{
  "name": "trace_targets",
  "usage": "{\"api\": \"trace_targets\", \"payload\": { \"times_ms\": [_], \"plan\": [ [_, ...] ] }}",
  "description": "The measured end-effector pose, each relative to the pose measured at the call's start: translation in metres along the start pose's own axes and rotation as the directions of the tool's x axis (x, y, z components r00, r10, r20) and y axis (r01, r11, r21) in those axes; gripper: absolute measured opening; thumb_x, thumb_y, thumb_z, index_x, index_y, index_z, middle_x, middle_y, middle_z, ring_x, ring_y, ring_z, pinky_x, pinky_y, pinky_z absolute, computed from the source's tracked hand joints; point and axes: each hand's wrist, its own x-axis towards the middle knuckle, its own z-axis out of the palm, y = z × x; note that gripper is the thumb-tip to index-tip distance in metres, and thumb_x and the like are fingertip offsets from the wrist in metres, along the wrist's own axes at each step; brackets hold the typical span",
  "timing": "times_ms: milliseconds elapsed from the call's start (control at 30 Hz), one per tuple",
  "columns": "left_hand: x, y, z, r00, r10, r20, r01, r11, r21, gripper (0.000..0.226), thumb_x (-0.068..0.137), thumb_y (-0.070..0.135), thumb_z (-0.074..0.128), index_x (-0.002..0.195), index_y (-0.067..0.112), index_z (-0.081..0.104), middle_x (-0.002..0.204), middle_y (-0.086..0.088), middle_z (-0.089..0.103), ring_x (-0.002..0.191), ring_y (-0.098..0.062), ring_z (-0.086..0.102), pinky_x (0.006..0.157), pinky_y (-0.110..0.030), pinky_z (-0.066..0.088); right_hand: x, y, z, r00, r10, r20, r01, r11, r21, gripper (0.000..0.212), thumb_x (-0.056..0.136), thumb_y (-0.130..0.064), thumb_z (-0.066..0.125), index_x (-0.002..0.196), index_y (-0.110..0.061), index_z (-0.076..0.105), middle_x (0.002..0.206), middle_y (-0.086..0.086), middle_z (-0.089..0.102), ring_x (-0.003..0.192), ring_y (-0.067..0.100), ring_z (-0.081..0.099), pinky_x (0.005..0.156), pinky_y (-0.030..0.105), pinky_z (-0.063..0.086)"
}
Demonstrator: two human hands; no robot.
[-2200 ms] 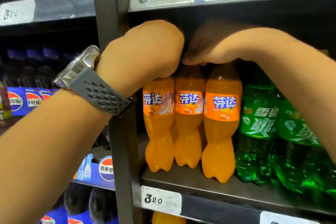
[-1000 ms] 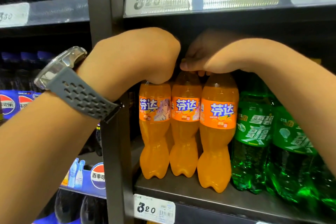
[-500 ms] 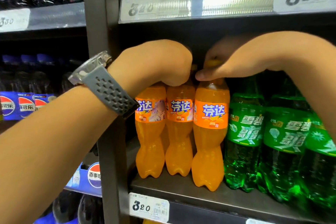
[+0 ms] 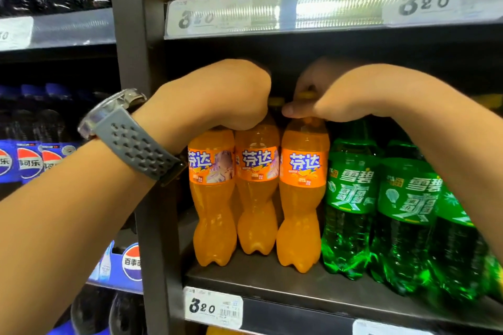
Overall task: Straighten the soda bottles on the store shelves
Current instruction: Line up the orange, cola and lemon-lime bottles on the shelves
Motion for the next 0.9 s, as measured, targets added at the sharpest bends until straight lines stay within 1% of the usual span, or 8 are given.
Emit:
{"api": "trace_targets", "payload": {
  "times_ms": [133,233,467,533,633,733,833,900],
  "plan": [
    [-0.001,-0.004,-0.002,1.0,0.004,-0.017,-0.004,0.999,-0.039,0.027,0.098,0.016,0.046,0.121,0.01,0.058,0.098,-0.01,0.059,0.08,-0.019,0.051,0.05,-0.02,0.031,0.005,0.001,0.002,0.999,-0.017,-0.033,0.017,1.0,0.007,0.044,0.082,-0.059,0.059,0.092,-0.017,0.064,0.083,0.002,0.062,0.073,0.017,0.057,0.063,0.029,0.045],
    [-0.001,-0.006,-0.001,1.0,0.015,-0.012,-0.015,0.999,-0.036,0.028,0.098,0.016,0.046,0.122,0.011,0.058,0.102,-0.011,0.06,0.084,-0.021,0.053,0.052,-0.022,0.033,0.007,0.004,0.002,0.999,-0.019,-0.037,0.019,1.0,0.002,0.044,0.081,-0.063,0.058,0.089,-0.019,0.06,0.077,-0.003,0.058,0.069,0.014,0.054,0.054,0.025,0.037],
    [-0.001,-0.009,-0.001,0.999,0.042,0.023,-0.041,0.998,-0.046,0.027,0.098,0.02,0.045,0.121,0.013,0.06,0.109,-0.011,0.062,0.095,-0.026,0.059,0.074,-0.03,0.045,0.005,0.008,0.002,0.999,-0.042,-0.004,0.042,0.999,0.023,0.049,0.08,-0.067,0.055,0.091,-0.02,0.062,0.083,-0.002,0.062,0.074,0.016,0.058,0.061,0.027,0.044],
    [-0.001,-0.009,-0.001,0.998,0.053,0.034,-0.051,0.998,-0.048,0.027,0.098,0.02,0.045,0.12,0.013,0.06,0.108,-0.011,0.062,0.094,-0.026,0.059,0.073,-0.03,0.046,0.003,0.011,-0.001,0.996,-0.076,0.054,0.071,0.995,0.074,0.042,0.081,-0.063,0.057,0.091,-0.023,0.064,0.083,-0.003,0.066,0.073,0.016,0.064,0.065,0.029,0.05],
    [0.0,-0.009,0.0,0.997,0.067,0.048,-0.065,0.997,-0.039,0.025,0.098,0.019,0.045,0.119,0.013,0.059,0.104,-0.01,0.061,0.09,-0.024,0.058,0.064,-0.026,0.042,0.003,0.014,-0.001,0.995,-0.09,0.032,0.083,0.983,0.164,0.037,0.081,-0.057,0.061,0.087,-0.021,0.067,0.073,-0.006,0.069,0.064,0.013,0.067,0.057,0.026,0.046],
    [0.001,-0.008,0.002,0.996,0.067,0.064,-0.066,0.998,-0.015,0.026,0.098,0.018,0.045,0.121,0.014,0.058,0.107,-0.01,0.061,0.092,-0.025,0.058,0.07,-0.028,0.043,0.005,0.014,0.005,0.998,-0.06,-0.038,0.065,0.986,0.156,0.051,0.07,-0.072,0.059,0.079,-0.022,0.064,0.063,-0.005,0.068,0.062,0.012,0.063,0.053,0.024,0.037],
    [0.002,-0.007,0.001,0.996,0.053,0.073,-0.05,0.997,-0.051,0.026,0.097,0.018,0.046,0.121,0.014,0.057,0.105,-0.01,0.061,0.09,-0.023,0.058,0.065,-0.026,0.042,0.004,0.014,0.007,0.998,-0.04,-0.057,0.048,0.986,0.161,0.062,0.064,-0.081,0.053,0.077,-0.021,0.064,0.062,-0.006,0.067,0.061,0.011,0.062,0.054,0.025,0.035],
    [0.002,-0.004,0.001,0.997,0.038,0.066,-0.033,0.997,-0.074,0.029,0.097,0.027,0.049,0.122,0.015,0.056,0.103,-0.009,0.061,0.088,-0.022,0.057,0.064,-0.027,0.042,0.003,0.016,0.006,0.998,-0.047,-0.044,0.053,0.989,0.135,0.063,0.065,-0.082,0.05,0.077,-0.022,0.064,0.066,-0.007,0.067,0.064,0.012,0.061,0.054,0.025,0.035]
  ]
}}
